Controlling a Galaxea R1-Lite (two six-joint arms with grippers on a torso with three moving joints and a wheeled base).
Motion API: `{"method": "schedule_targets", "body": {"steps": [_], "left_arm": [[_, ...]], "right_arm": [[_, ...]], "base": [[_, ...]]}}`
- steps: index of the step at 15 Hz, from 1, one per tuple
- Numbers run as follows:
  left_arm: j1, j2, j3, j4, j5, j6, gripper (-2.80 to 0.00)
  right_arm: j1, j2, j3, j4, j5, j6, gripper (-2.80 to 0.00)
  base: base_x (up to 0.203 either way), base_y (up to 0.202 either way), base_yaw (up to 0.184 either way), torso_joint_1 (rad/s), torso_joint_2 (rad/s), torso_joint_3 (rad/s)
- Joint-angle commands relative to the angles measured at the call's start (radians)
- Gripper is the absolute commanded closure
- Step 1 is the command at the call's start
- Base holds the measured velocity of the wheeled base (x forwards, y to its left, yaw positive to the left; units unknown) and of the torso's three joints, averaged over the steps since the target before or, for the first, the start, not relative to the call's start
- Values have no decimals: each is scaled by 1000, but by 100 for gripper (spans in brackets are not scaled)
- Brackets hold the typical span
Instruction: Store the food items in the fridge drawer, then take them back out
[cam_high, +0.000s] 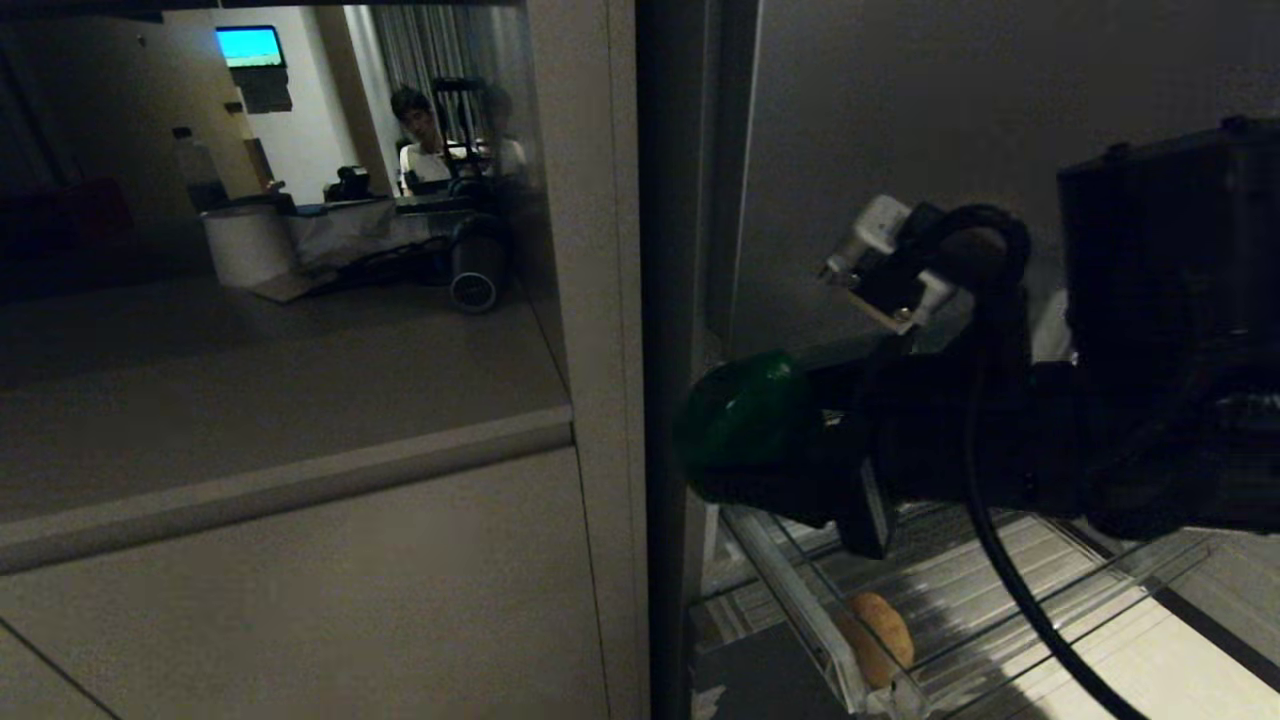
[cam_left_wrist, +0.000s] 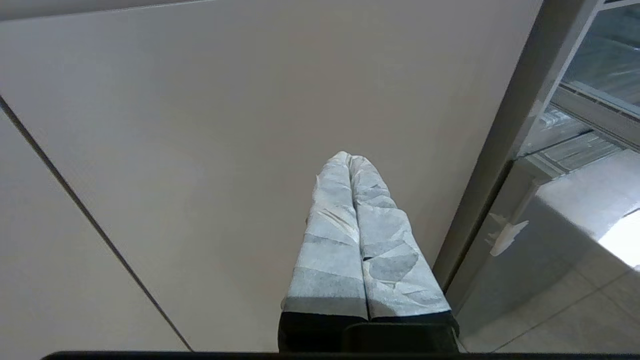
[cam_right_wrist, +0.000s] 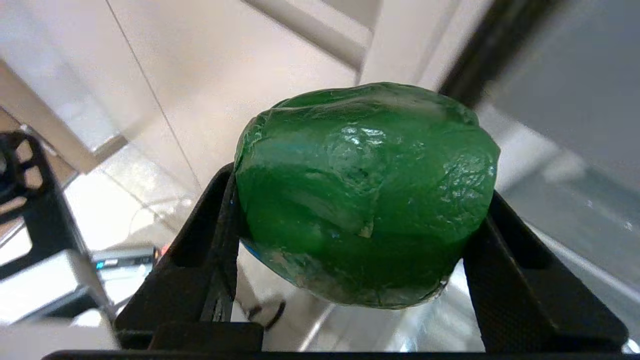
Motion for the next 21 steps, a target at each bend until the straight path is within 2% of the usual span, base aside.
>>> {"method": "schedule_targets", "body": {"steps": [1,3,6,7,12,15,17,21], "left_arm": [[0,0,0,0,1,0,0],[0,0,0,0,1,0,0],[0,0,0,0,1,0,0],[0,0,0,0,1,0,0],[0,0,0,0,1,0,0],[0,0,0,0,1,0,0],[0,0,0,0,1,0,0],[0,1,0,0,1,0,0]], "right_arm": [[29,106,-28,-68,-6,0,0],[57,151,-79,-73,-12,-1,0],[94,240,-155,-78,-113,-4,0],[100,271,-186,-89,-123,-3,0],[134,422,-300,-274,-131,-4,0],[162,472,-348,-287,-138,-3,0],[179,518,-405,-300,-184,-3,0],[219,713,-591,-469,-345,-42,0]], "base": [[0,0,0,0,0,0],[0,0,0,0,0,0],[0,0,0,0,0,0],[0,0,0,0,0,0],[0,0,0,0,0,0],[0,0,0,0,0,0],[0,0,0,0,0,0],[0,0,0,0,0,0]]}}
